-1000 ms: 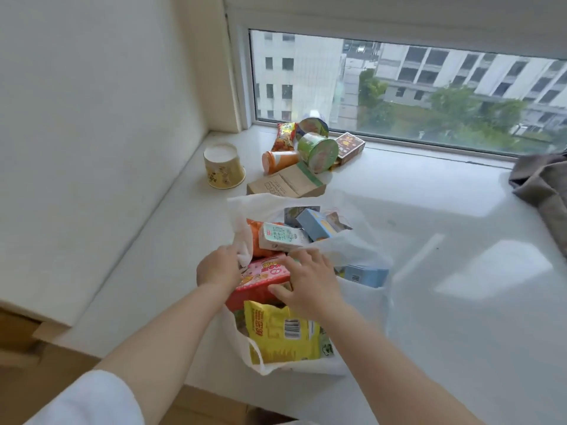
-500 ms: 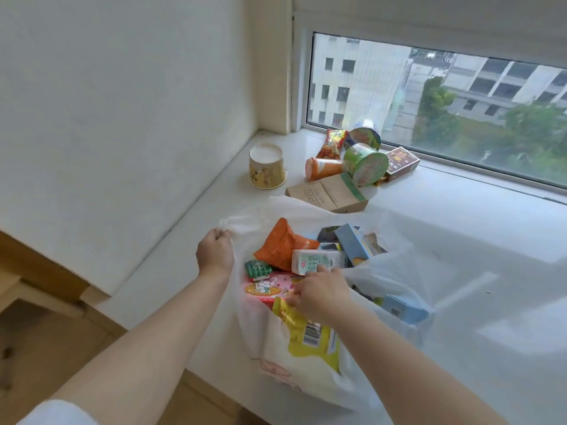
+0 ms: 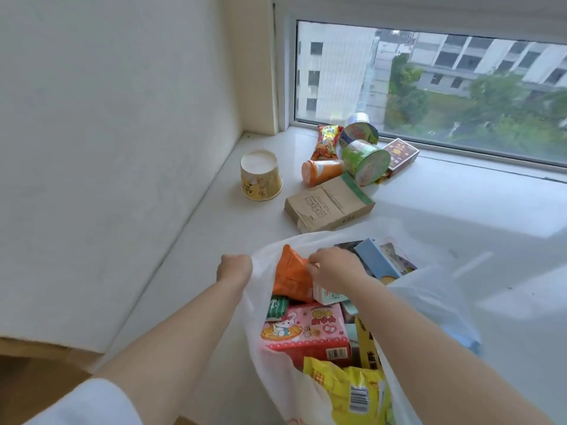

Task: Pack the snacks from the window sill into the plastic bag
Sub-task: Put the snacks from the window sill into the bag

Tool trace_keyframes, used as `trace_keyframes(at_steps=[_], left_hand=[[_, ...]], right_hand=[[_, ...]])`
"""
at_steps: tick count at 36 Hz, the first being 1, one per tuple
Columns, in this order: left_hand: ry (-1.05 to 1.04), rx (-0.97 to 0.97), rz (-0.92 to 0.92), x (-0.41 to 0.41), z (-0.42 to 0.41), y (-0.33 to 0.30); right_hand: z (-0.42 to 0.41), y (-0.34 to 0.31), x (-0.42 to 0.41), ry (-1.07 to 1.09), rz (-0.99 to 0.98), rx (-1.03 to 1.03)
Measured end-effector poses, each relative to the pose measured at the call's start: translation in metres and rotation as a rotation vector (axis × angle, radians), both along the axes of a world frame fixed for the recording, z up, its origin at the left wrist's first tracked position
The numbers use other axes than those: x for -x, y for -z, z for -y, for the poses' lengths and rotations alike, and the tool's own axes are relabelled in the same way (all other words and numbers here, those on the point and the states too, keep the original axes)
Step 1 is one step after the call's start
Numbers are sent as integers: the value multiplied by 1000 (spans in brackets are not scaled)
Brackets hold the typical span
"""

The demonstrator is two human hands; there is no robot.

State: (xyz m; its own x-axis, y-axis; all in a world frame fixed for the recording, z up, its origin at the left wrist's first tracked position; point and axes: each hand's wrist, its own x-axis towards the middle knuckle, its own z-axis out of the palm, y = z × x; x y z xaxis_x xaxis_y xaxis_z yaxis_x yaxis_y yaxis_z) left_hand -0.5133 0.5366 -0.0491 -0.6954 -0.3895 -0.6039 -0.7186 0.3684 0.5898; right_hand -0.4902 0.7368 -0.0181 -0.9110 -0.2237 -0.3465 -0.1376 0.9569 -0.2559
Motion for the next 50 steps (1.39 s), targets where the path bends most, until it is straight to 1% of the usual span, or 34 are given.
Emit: trace_keyframes(at_steps=[1, 3, 6, 10, 17, 22, 24, 26, 27, 29, 32, 35, 37, 39, 41, 42, 44, 46, 50], left_hand=[[74, 47, -23, 10, -2, -2], [169, 79, -84, 30, -8, -8], [294, 127, -149, 62, -15, -12], [494, 189, -159, 109, -23, -12], [697, 260, -202, 183, -46, 4], [839, 312, -200, 237, -74, 22], [897, 372, -222, 258, -88, 29], [988, 492, -261, 276, -103, 38], [1019, 535, -275, 284, -110, 43], [1043, 555, -294, 297, -125, 52], [1099, 592, -372, 315, -146, 62], [1126, 690, -437, 331, -163, 68], [1160, 770, -473, 345, -175, 73], [1203, 809, -483, 357, -185, 80], [1262, 801, -456, 369, -194, 89], [1296, 786, -428, 374, -197, 94], [1361, 783, -382, 384, -199, 105], [1383, 819, -389, 396, -197, 112], [1355, 825, -389, 414, -193, 113]], right_hand=[[-1, 0, 6, 62, -74, 21], [0, 1, 19, 163, -177, 50], [4, 6, 42, 246, -225, 51], [7, 17, 77, 354, -166, 51], [-18, 42, 143, 521, -57, 48], [-50, 60, 183, 523, -43, -7], [-67, 65, 201, 534, -41, -31], [-83, 69, 218, 544, -43, -57], [-91, 71, 225, 544, -51, -72], [-105, 75, 240, 528, -101, -127], [-124, 80, 264, 518, -243, -219], [-140, 85, 285, 486, -343, -243], [-149, 88, 299, 420, -367, -250], [-158, 88, 314, 380, -359, -197], [-166, 87, 330, 331, -335, -148], [-169, 87, 339, 284, -308, -156], [-176, 88, 355, 158, -216, -245], [-182, 88, 369, 57, -137, -363], [-188, 87, 387, 28, -55, -525]])
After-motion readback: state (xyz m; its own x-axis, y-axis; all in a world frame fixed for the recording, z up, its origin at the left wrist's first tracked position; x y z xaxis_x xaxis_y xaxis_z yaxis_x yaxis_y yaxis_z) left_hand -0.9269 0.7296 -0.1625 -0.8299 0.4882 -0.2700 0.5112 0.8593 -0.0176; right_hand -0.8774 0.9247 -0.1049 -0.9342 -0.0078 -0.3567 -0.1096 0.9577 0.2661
